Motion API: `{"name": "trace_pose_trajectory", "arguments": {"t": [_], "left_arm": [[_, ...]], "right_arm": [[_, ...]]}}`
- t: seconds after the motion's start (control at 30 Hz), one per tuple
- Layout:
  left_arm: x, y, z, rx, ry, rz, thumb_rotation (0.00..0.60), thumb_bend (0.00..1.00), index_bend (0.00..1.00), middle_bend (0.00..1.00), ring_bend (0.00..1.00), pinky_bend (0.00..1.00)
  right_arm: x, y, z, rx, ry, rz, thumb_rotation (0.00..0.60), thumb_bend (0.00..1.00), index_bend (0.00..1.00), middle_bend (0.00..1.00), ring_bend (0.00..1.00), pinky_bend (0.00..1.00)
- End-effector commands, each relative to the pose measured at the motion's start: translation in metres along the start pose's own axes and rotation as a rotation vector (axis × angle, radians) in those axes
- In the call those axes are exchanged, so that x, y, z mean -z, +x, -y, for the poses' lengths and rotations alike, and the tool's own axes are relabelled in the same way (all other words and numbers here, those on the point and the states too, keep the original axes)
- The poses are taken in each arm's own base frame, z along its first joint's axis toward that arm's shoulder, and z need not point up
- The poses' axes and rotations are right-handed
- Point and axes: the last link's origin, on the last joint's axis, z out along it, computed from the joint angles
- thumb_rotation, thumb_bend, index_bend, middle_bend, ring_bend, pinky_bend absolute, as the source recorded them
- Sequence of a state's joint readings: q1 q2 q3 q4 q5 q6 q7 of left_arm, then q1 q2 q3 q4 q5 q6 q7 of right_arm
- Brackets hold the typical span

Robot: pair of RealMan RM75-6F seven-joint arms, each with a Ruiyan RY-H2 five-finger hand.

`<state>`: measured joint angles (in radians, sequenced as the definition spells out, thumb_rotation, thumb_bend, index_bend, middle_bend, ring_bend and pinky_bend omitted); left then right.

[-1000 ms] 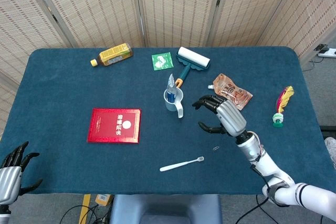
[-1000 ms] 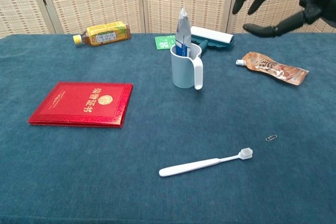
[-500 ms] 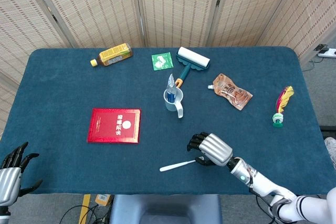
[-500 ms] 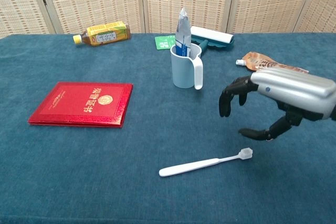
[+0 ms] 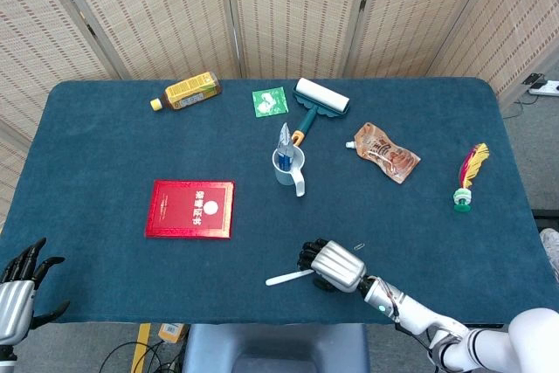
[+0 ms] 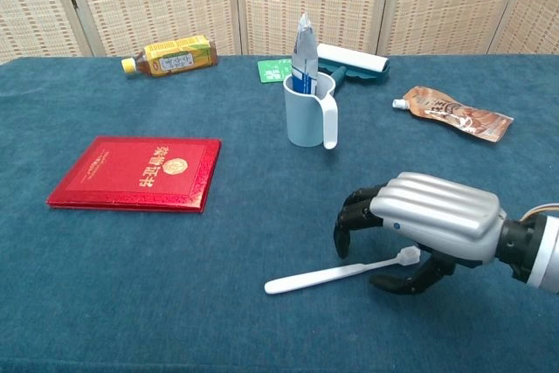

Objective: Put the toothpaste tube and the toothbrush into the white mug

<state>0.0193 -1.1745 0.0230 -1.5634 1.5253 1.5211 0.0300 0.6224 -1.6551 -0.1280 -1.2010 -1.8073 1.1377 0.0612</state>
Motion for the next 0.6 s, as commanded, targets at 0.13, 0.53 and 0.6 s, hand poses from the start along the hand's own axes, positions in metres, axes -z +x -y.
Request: {"name": "trace_pose_trajectory", "arguments": {"t": [0.13, 0.53, 0.6], "left_arm": [[0.0, -0.001, 0.001, 0.004, 0.002, 0.001, 0.6, 0.23, 0.28, 0.05, 0.06, 0.15], [0.001, -0.004, 0.006, 0.009, 0.009, 0.004, 0.6, 0.23, 0.28, 0.05, 0.06, 0.15], [0.001, -0.005, 0.006, 0.009, 0.01, 0.007, 0.6, 0.23, 0.28, 0.05, 0.06, 0.15]], "right_arm": [[-0.006, -0.004, 0.003, 0.045, 0.013, -0.001, 0.6, 0.28, 0.45, 0.38, 0.25, 0.39], [-0.012, -0.011, 0.004, 0.127, 0.013, 0.013, 0.6, 0.28, 0.46, 0.38, 0.25, 0.39], [-0.013, -0.011, 0.004, 0.139, 0.015, 0.014, 0.6, 0.28, 0.46, 0.38, 0.25, 0.39]]}}
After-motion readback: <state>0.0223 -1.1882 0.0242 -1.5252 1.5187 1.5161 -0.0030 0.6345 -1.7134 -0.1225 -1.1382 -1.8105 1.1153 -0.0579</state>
